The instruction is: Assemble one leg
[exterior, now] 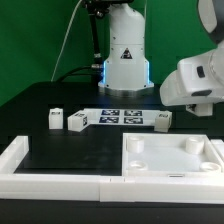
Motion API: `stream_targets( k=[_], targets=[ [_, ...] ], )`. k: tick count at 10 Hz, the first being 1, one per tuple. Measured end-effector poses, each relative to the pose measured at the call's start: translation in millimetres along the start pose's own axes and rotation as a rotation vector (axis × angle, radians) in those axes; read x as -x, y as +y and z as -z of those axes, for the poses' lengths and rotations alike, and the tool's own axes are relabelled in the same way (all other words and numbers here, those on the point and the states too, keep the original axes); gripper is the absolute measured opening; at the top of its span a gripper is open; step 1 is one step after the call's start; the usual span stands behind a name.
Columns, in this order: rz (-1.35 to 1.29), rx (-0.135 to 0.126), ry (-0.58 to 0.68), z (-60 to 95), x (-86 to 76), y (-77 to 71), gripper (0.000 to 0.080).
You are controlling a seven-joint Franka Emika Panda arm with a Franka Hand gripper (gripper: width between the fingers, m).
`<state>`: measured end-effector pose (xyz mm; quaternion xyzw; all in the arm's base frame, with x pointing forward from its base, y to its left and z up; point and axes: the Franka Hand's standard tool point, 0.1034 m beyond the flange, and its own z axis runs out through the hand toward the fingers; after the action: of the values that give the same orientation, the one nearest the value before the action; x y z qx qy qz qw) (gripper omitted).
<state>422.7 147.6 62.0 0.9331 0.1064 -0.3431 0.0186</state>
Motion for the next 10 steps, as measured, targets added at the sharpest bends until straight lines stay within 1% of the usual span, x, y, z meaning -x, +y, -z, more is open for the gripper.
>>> stream_targets(
  k=[1, 2, 4, 5, 6, 7, 8, 9, 10],
  targets=[
    [-0.003, 0.003, 0.088, 0.6, 4.5, 1.5, 0.0291],
    [-0.009, 0.004, 0.166, 10.1, 7.1, 4.1, 0.0291],
    [-0.002, 0.003, 0.327, 35.8, 6.8, 10.2, 0.0291],
    [0.015, 0.004, 0.428, 50.3, 1.1, 14.3, 0.0291],
    [0.039, 0.010, 0.510, 55.5, -2.5, 14.6, 0.0291],
    [0.040, 0.012, 0.593, 52.5, -3.8, 14.7, 0.0291],
    [0.042, 0.013, 0.689, 54.2, -6.6, 15.4, 0.0291],
    [0.057, 0.019, 0.748, 54.2, -8.0, 18.1, 0.0291],
    [0.107, 0.031, 0.757, 60.5, -12.3, 30.4, 0.0291]
  ],
)
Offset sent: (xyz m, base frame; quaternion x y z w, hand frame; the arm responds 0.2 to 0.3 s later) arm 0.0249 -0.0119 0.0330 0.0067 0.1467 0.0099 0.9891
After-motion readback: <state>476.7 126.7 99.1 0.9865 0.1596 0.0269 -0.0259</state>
